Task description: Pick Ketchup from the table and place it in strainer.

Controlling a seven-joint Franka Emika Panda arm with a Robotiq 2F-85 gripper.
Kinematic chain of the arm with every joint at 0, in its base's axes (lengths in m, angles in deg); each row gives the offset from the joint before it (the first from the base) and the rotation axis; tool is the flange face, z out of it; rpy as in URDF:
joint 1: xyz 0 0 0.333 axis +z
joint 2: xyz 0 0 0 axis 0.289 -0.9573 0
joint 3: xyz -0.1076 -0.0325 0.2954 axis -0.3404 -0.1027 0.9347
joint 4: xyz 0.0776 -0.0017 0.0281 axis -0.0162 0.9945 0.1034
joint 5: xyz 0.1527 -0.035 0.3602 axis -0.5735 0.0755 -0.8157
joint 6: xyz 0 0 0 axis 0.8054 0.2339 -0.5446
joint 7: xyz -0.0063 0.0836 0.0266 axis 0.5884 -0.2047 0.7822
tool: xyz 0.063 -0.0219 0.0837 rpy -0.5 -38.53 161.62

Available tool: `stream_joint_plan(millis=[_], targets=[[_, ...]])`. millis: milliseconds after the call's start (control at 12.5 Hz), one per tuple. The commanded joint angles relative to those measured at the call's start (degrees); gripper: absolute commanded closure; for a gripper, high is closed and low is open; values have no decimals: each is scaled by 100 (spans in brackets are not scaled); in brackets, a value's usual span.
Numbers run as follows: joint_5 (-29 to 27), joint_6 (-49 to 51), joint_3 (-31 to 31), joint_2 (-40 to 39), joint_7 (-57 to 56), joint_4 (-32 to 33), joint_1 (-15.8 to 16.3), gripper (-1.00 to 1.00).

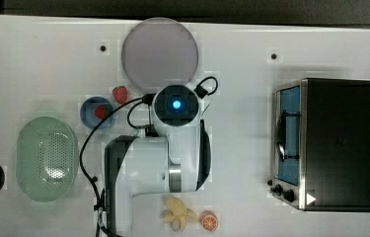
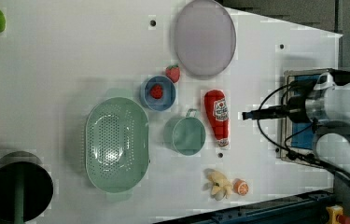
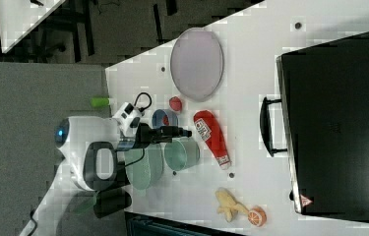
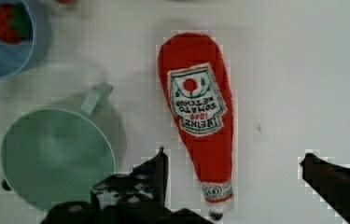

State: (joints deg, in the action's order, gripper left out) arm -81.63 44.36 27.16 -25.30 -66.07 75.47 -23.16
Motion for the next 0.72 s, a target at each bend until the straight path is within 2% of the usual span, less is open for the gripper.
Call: stream_joint_plan(millis=[80,720], targets=[[37,-618,48,-109,-696,49,-61,-100],[44,-1545,65,-1329,-696,137,-21,-100]])
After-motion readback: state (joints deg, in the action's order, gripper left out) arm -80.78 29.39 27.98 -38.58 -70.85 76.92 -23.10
